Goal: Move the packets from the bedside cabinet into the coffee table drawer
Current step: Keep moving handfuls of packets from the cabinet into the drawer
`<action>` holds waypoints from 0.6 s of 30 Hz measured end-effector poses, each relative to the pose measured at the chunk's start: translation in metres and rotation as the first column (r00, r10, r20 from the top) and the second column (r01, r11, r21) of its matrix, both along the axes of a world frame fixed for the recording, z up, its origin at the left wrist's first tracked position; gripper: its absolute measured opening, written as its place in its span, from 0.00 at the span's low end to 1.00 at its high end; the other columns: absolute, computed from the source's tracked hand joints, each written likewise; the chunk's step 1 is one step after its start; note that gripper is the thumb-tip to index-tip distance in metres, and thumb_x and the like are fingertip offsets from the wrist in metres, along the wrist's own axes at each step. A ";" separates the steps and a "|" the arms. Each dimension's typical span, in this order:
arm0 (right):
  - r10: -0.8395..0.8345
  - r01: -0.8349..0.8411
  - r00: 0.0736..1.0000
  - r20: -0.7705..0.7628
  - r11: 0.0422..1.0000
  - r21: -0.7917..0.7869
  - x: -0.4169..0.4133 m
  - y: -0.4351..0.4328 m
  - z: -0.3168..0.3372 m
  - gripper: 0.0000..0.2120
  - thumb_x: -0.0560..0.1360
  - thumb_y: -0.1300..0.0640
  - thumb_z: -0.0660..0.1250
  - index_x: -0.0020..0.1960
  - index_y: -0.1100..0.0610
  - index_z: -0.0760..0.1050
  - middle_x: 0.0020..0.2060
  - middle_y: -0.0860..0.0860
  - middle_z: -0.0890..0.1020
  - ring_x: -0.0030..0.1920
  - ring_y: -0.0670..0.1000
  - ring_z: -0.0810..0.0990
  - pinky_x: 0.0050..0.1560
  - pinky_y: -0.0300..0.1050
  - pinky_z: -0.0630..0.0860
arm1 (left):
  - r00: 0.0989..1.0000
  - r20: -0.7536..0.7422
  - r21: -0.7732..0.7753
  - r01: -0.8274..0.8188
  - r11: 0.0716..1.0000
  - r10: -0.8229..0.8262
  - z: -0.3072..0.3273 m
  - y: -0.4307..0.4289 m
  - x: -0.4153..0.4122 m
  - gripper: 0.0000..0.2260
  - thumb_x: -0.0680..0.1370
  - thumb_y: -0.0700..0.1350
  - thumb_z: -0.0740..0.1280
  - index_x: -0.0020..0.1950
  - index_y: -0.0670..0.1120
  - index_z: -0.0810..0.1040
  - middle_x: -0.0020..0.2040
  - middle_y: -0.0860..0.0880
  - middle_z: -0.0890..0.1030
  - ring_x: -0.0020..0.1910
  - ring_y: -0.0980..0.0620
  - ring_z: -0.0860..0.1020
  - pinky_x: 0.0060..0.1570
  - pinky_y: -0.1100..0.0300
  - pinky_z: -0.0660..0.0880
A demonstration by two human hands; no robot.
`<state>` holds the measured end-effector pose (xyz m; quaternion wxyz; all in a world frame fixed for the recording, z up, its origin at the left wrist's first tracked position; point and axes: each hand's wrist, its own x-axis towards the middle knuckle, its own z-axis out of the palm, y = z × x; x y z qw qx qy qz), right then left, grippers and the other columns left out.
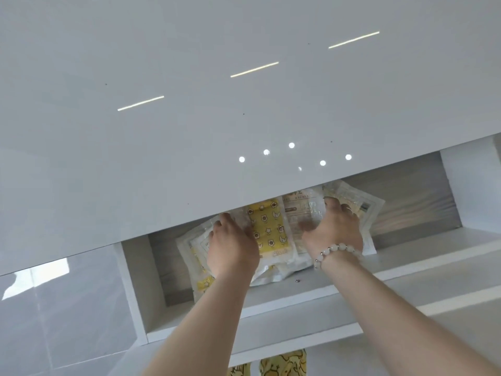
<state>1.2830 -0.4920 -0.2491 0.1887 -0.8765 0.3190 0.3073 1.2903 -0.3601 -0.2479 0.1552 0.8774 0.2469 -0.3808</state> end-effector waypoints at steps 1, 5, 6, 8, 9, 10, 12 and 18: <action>-0.003 0.003 1.000 0.001 1.000 -0.009 -0.001 0.001 0.003 0.27 0.75 0.52 0.67 0.70 0.56 0.61 0.63 0.55 0.71 0.66 0.55 0.67 0.55 0.51 0.71 | 0.999 -0.014 0.009 0.031 0.999 -0.031 0.003 0.001 0.000 0.19 0.81 0.50 0.58 0.69 0.43 0.62 0.66 0.45 0.69 0.66 0.45 0.68 0.50 0.53 0.70; 0.057 -0.058 0.998 -0.025 0.998 -0.032 -0.007 0.001 0.026 0.28 0.75 0.53 0.65 0.71 0.56 0.58 0.65 0.55 0.67 0.66 0.56 0.65 0.58 0.50 0.70 | 0.996 -0.045 0.024 0.079 0.997 -0.078 0.020 0.012 -0.003 0.22 0.80 0.50 0.60 0.71 0.44 0.60 0.69 0.46 0.66 0.68 0.46 0.65 0.58 0.54 0.69; 0.071 -0.071 0.997 -0.035 0.997 -0.014 -0.009 0.001 0.032 0.28 0.75 0.53 0.64 0.71 0.56 0.58 0.66 0.55 0.67 0.66 0.55 0.65 0.59 0.50 0.70 | 0.995 -0.059 0.024 0.082 0.996 -0.080 0.025 0.016 -0.004 0.21 0.80 0.49 0.60 0.71 0.44 0.61 0.69 0.46 0.66 0.68 0.46 0.65 0.59 0.55 0.69; 0.074 -0.073 0.997 -0.029 0.997 0.040 -0.009 0.000 0.057 0.27 0.76 0.53 0.64 0.71 0.57 0.59 0.66 0.55 0.68 0.66 0.55 0.66 0.60 0.48 0.70 | 0.989 -0.073 0.008 0.127 0.992 -0.127 0.049 0.021 -0.006 0.21 0.80 0.49 0.59 0.72 0.44 0.61 0.70 0.47 0.66 0.69 0.47 0.65 0.60 0.55 0.68; 0.072 -0.071 0.997 -0.014 0.996 0.060 -0.007 -0.001 0.072 0.26 0.76 0.53 0.64 0.71 0.57 0.60 0.65 0.55 0.69 0.65 0.55 0.67 0.60 0.48 0.70 | 0.984 -0.069 -0.009 0.164 0.986 -0.164 0.064 0.022 -0.006 0.21 0.81 0.49 0.58 0.72 0.44 0.60 0.70 0.47 0.66 0.70 0.48 0.65 0.61 0.56 0.68; 0.080 -0.080 0.997 0.009 0.994 0.075 -0.005 -0.001 0.090 0.26 0.76 0.54 0.64 0.71 0.57 0.60 0.65 0.55 0.70 0.65 0.55 0.68 0.59 0.47 0.70 | 0.977 -0.049 -0.034 0.204 0.978 -0.206 0.080 0.024 -0.006 0.21 0.81 0.50 0.57 0.72 0.45 0.60 0.70 0.48 0.67 0.70 0.49 0.65 0.61 0.57 0.68; 0.132 -0.136 0.990 0.053 0.988 0.071 0.000 -0.002 0.129 0.25 0.77 0.54 0.63 0.71 0.57 0.59 0.65 0.55 0.70 0.65 0.54 0.68 0.59 0.44 0.71 | 0.962 0.000 -0.068 0.271 0.960 -0.271 0.117 0.027 -0.004 0.21 0.81 0.51 0.55 0.73 0.47 0.59 0.69 0.50 0.68 0.69 0.50 0.66 0.58 0.58 0.69; 0.537 -0.539 0.825 0.174 0.841 -0.040 0.040 0.006 0.290 0.17 0.81 0.52 0.53 0.68 0.52 0.64 0.64 0.49 0.67 0.62 0.48 0.69 0.56 0.38 0.70 | 0.808 0.158 0.040 0.570 0.821 -0.568 0.262 0.051 0.029 0.17 0.82 0.52 0.50 0.69 0.51 0.65 0.63 0.52 0.72 0.63 0.51 0.70 0.56 0.59 0.69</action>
